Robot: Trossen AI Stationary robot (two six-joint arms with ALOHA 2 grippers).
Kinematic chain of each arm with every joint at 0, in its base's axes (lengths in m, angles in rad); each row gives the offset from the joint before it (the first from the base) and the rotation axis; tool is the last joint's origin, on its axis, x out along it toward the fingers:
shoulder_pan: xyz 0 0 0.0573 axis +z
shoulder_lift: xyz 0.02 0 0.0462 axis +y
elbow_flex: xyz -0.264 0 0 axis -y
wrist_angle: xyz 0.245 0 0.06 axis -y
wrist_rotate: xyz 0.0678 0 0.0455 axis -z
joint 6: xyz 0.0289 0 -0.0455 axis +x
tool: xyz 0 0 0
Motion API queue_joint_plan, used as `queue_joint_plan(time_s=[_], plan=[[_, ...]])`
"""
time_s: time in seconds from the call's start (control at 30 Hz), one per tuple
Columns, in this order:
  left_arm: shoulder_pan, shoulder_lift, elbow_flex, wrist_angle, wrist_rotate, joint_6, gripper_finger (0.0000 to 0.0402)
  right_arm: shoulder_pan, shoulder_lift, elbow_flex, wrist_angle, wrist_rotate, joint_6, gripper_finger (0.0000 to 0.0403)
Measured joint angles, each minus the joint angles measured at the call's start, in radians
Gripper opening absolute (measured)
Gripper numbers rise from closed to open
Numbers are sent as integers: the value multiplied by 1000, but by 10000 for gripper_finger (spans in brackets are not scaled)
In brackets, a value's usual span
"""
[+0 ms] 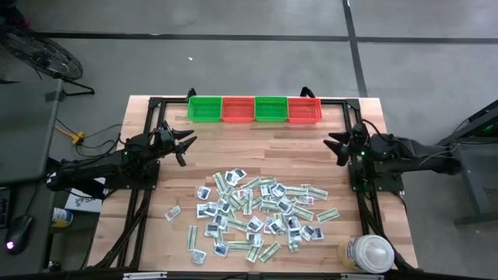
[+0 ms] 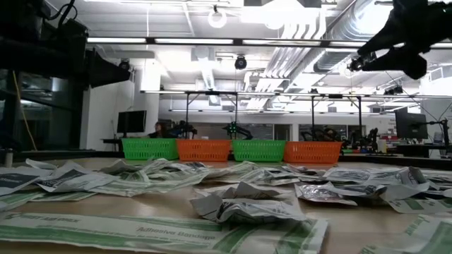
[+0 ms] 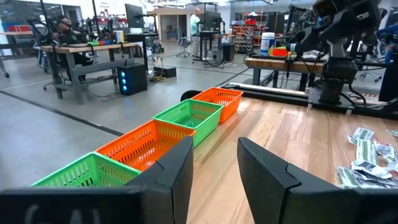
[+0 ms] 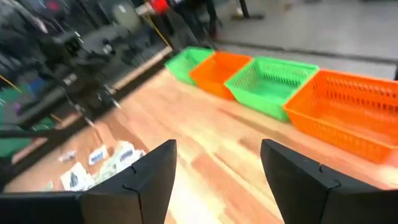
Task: Pick & Place First Aid Supplies
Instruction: Put the green bandage pack in the right orange bin
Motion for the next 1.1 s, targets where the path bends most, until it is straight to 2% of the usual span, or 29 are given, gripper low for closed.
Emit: queue_joint_plan(time_s=[0.17, 0.43, 0.73, 0.97, 1.1], plan=[[0, 0, 0, 0, 0, 0, 122, -13, 150, 110, -50, -63, -2, 228], [0, 0, 0, 0, 0, 0, 122, -13, 355, 281, -152, -104, -51, 229], [0, 0, 0, 0, 0, 0, 122, -13, 584, 477, -411, -199, -160, 227], [0, 0, 0, 0, 0, 0, 122, -12, 722, 512, -466, -350, -268, 228], [0, 0, 0, 0, 0, 0, 122, -12, 781, 498, -490, -389, -298, 227]])
